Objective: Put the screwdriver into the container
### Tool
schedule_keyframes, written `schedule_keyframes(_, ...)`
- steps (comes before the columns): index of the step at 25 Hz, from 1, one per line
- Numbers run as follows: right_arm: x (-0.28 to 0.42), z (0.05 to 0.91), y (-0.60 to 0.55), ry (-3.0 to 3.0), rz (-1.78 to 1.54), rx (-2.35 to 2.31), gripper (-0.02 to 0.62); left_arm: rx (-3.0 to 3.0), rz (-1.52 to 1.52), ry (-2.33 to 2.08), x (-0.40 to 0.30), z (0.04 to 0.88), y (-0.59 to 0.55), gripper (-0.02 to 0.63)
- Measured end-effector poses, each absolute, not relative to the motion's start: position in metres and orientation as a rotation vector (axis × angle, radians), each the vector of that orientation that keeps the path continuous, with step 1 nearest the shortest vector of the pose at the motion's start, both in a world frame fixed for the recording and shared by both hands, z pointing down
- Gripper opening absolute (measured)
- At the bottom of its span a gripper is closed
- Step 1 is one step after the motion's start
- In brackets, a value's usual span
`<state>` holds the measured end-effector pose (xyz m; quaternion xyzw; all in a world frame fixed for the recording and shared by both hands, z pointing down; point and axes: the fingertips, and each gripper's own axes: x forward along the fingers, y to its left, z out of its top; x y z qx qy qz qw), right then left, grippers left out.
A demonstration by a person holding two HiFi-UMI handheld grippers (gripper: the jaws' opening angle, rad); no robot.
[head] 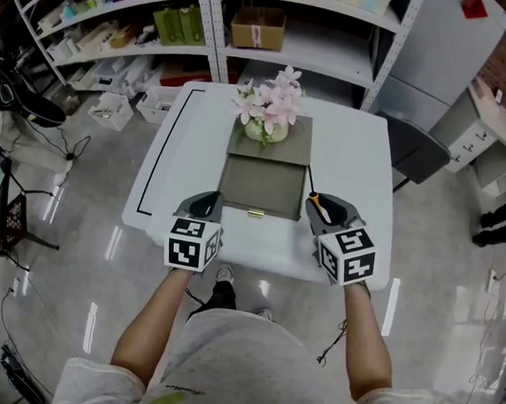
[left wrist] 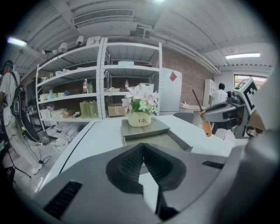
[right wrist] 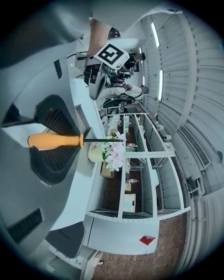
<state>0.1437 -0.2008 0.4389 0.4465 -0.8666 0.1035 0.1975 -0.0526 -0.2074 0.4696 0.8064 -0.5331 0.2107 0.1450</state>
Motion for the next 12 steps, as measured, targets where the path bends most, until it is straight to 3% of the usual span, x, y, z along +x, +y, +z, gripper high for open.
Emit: schedule_keyframes(12, 0.099, 0.454, -0.253, -2.313, 0.209, 1.079, 0.074, 2.327, 0.615, -1.457, -0.085, 0.489, -0.264, 0.005)
